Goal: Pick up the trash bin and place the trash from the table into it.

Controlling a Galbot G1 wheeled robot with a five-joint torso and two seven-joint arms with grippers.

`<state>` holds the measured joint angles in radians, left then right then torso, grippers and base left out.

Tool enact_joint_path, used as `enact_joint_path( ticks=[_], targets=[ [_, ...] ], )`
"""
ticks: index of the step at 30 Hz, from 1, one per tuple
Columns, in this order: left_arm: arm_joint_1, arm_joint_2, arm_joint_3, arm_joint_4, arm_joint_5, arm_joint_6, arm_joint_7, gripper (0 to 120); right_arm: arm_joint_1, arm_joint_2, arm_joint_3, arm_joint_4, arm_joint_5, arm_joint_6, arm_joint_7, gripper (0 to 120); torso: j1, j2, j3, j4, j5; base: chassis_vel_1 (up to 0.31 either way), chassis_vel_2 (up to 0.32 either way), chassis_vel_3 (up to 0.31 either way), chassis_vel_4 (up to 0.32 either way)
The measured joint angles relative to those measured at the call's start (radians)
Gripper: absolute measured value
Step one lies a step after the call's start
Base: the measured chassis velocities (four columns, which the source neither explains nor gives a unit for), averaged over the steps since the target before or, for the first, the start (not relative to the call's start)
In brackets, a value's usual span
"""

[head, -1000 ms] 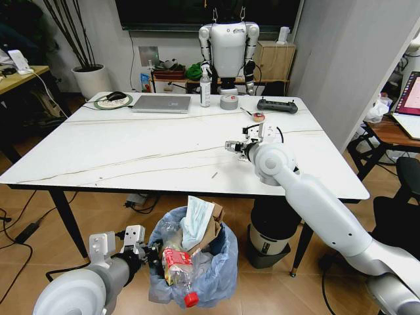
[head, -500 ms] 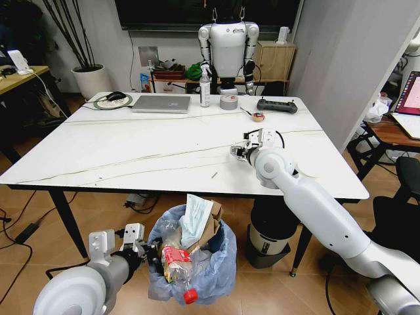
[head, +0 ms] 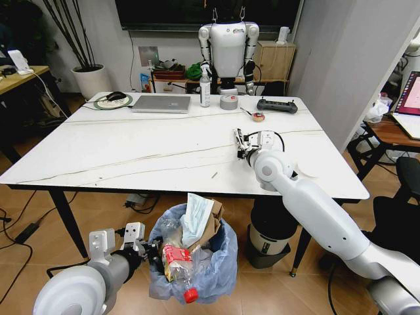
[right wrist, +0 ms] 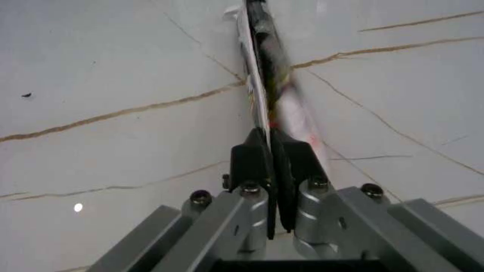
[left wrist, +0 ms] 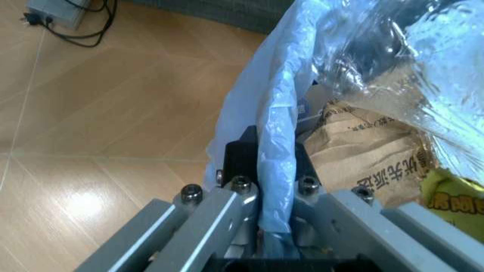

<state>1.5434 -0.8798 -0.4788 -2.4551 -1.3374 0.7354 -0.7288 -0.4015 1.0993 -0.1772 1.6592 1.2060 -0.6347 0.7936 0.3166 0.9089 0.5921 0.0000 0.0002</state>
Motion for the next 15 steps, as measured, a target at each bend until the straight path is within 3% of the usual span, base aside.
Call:
enact_joint_path(
  ticks=[6, 15],
  targets=[
    [0.000, 0.003, -0.013, -0.001, -0.003, 0.000, 0.000, 0, -0.005, -0.036, 0.024, 0.076, -0.001, 0.020, -0.046, 0, 0.000, 0.000, 0.000, 0.0001, -0.0001, 0.000, 0.000, 0.000, 0.000],
    [-0.002, -0.005, -0.025, 0.003, -0.012, 0.000, -0.009, 0, -0.083, -0.194, 0.103, 0.333, 0.022, 0.077, -0.289, 0, 0.000, 0.000, 0.000, 0.0000, 0.0000, 0.000, 0.000, 0.000, 0.000]
  ],
)
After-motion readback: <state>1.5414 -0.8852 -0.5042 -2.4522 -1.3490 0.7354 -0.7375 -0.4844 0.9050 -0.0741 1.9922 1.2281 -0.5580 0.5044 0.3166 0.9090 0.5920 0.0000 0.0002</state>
